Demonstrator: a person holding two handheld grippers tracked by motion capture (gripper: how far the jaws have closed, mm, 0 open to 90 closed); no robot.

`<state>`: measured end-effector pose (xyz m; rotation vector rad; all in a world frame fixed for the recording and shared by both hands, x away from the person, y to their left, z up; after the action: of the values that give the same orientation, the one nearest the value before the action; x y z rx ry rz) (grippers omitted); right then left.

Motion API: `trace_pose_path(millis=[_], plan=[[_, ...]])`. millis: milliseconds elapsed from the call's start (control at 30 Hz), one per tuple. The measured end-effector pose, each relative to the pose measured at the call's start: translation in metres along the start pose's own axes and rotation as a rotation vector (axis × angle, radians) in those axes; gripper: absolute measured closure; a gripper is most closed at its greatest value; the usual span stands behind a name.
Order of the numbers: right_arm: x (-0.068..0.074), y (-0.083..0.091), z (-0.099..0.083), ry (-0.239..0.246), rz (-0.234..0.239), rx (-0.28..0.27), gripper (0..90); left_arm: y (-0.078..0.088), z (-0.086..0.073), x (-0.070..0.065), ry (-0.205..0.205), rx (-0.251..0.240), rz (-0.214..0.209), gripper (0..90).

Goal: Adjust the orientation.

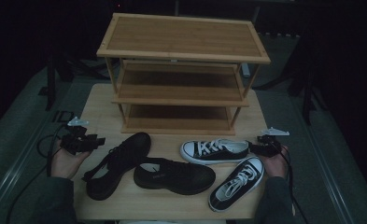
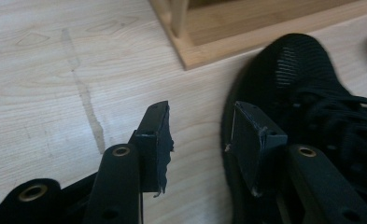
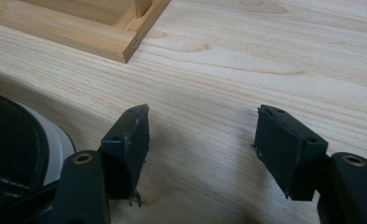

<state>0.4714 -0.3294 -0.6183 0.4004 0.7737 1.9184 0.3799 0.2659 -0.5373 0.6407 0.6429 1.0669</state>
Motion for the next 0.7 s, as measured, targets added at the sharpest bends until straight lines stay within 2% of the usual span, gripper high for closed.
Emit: trace_pose_path(millis=[300, 700], plan=[[0.000, 0.000, 0.000, 0.000, 0.000, 0.000, 35.4, 0.017, 0.004, -0.018, -0.066, 0.014, -0.010, 57.0], [0.000, 0.000, 0.000, 0.000, 0.000, 0.000, 35.3, 0.026, -0.004, -0.036, -0.122, 0.049, -0.041, 56.0]])
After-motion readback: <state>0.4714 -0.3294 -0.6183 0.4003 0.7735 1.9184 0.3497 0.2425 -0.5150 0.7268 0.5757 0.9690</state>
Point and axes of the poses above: each handheld gripper's, and its own axes: y roughly backward along the jaws, z roughly out of its top, x roughly to its left, the point moved 9 cm from there along -y, roughly forward along the jaws, and after that the axes turned 4 degrees about y, right-handed, at the moved point
